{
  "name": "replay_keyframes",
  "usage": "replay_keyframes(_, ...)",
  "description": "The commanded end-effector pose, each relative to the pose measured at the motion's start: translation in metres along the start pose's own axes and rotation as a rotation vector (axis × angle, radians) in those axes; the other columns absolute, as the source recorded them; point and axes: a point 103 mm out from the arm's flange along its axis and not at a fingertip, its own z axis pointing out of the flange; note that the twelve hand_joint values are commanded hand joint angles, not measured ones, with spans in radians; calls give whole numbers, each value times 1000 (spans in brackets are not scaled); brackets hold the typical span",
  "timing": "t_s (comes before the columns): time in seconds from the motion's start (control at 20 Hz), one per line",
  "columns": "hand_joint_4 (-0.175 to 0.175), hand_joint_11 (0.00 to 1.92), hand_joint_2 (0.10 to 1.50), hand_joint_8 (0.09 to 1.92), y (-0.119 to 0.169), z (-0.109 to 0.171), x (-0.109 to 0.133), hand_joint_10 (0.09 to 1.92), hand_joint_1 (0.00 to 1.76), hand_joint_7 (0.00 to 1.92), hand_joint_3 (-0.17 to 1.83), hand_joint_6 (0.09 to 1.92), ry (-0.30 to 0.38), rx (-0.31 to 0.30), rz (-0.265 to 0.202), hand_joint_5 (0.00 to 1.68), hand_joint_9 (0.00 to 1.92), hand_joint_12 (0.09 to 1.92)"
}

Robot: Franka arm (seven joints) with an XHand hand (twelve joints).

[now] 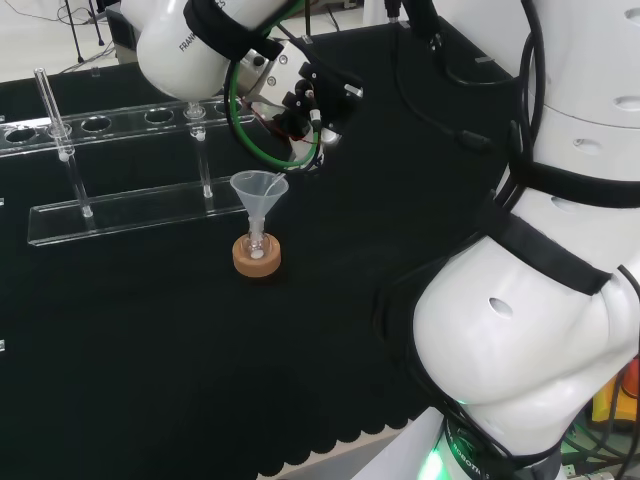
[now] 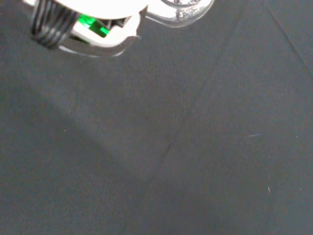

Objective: Pour all the NaCl from the weighing funnel into the round-bottom flask.

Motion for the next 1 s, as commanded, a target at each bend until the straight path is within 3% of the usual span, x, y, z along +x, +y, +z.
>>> replay_keyframes(0.05, 175, 951, 619, 574, 0, 0, 1, 224, 1103, 820, 829, 949, -7, -4, -2, 1163, 1143, 973)
replay_keyframes(1.0, 175, 951, 620, 574, -1, -6, 5, 219, 1102, 820, 828, 951, -57, -7, -1, 1161, 1145, 972)
